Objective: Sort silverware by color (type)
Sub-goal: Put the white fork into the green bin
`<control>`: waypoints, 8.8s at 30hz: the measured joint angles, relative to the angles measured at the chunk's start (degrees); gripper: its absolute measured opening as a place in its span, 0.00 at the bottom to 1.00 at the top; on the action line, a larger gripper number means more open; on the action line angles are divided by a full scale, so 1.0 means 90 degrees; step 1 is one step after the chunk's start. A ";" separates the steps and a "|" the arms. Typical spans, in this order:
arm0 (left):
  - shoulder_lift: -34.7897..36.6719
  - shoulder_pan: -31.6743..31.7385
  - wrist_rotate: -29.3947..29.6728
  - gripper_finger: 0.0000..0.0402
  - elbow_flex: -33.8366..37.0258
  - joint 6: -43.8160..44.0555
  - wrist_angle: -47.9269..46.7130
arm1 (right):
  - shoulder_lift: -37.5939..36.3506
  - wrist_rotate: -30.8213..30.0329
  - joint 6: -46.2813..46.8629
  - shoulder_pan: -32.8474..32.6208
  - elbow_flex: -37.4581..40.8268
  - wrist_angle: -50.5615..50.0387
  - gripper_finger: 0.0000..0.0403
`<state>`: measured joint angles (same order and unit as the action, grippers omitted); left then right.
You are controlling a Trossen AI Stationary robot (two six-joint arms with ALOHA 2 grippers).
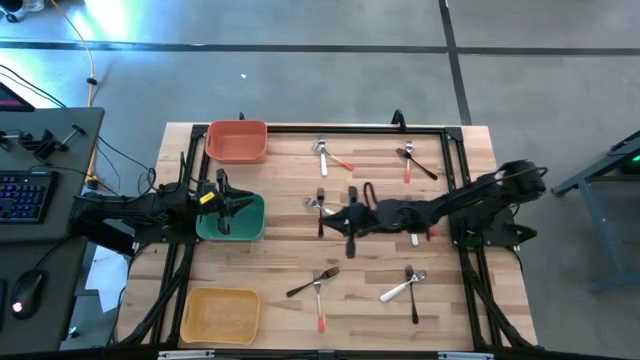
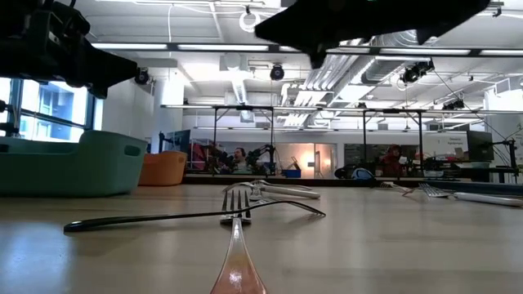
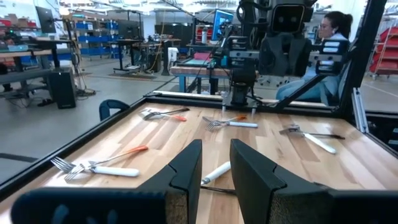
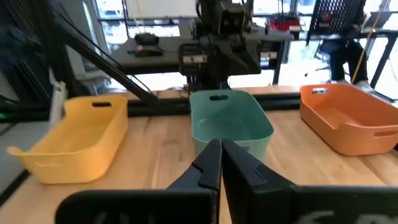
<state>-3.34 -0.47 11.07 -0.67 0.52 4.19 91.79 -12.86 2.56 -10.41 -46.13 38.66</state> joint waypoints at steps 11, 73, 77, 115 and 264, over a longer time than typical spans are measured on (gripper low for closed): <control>-0.0002 0.0000 -0.0001 0.18 0.0001 0.0135 -0.0001 | 0.1085 -0.0169 0.0029 0.0246 -0.2276 -0.3852 0.00; -0.0004 0.0000 -0.0001 0.18 0.0001 -0.0345 -0.0007 | 0.2562 -0.0022 0.1694 0.0897 -0.3427 -0.6796 0.07; -0.0002 0.0000 0.0000 0.18 0.0001 -0.0288 -0.0007 | 0.2564 -0.0022 0.1694 0.0643 -0.3985 -0.7279 0.06; -0.0002 -0.0014 -0.1877 0.28 -0.0519 -0.0016 -0.0074 | 0.2693 -0.0349 -0.1889 -0.0383 -0.4988 -0.1720 0.05; -0.8507 0.0308 -0.0546 0.02 -0.4565 0.1151 -0.6902 | 0.3205 -0.2392 -0.2843 -0.1773 -0.1938 0.2403 0.00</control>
<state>-79.90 2.31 6.15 -41.76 10.87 -57.94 120.64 -34.39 -23.03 -26.37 -63.57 60.29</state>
